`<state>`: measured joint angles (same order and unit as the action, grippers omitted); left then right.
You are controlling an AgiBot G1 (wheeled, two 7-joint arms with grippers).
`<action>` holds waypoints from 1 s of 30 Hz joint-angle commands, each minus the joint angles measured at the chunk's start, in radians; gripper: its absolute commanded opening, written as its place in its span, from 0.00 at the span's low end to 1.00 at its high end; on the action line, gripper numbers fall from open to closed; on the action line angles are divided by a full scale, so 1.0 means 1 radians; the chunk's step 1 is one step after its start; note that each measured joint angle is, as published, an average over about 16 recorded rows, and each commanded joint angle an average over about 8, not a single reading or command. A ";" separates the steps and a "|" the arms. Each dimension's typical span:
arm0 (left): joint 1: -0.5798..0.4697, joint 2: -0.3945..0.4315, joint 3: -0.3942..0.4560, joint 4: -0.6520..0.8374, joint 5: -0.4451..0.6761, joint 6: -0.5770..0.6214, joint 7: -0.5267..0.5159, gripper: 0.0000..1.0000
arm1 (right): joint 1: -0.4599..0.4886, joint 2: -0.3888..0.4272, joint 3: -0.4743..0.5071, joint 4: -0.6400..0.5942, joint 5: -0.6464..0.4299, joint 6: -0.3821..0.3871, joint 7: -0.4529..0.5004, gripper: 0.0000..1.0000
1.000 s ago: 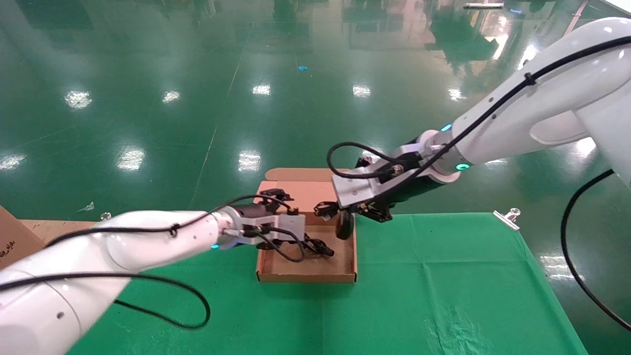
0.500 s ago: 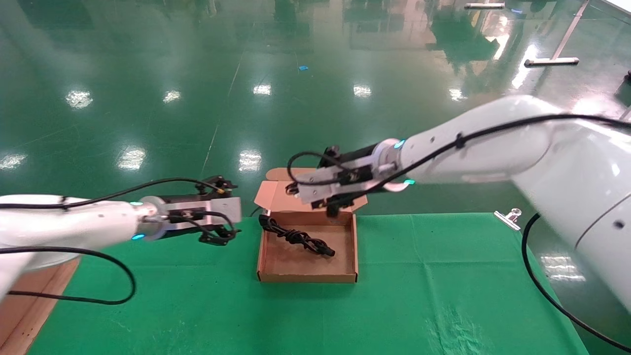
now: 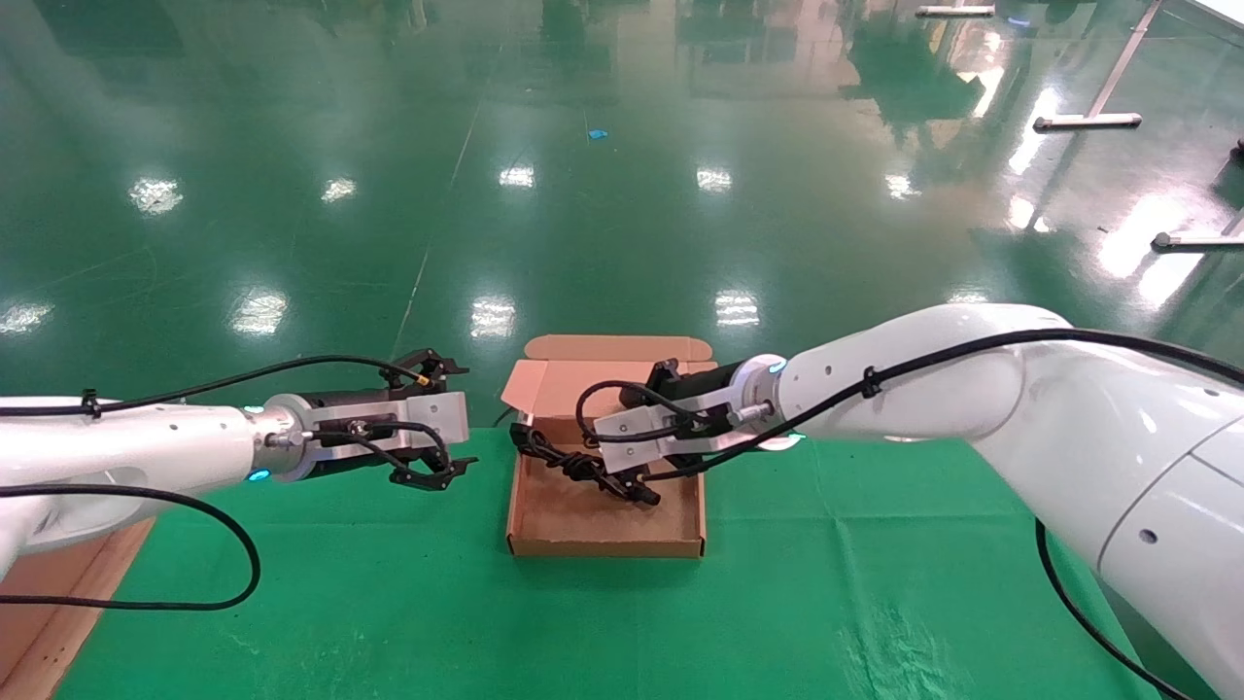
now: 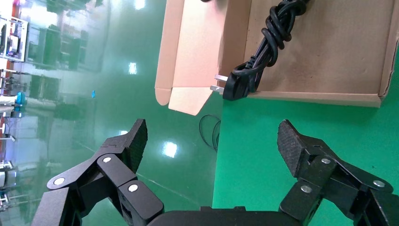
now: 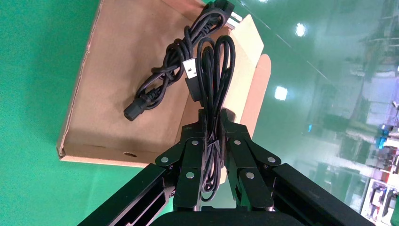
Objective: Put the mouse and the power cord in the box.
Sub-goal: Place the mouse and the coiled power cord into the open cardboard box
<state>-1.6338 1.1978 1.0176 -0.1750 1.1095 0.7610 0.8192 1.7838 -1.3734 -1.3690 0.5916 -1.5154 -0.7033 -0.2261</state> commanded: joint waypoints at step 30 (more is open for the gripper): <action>-0.026 0.043 -0.031 0.133 -0.041 0.044 0.111 1.00 | 0.036 0.002 -0.132 0.072 0.099 -0.038 0.096 0.00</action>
<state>-1.6598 1.2402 0.9870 -0.0429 1.0687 0.8052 0.9297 1.8217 -1.3707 -1.4993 0.6613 -1.4168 -0.7417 -0.1318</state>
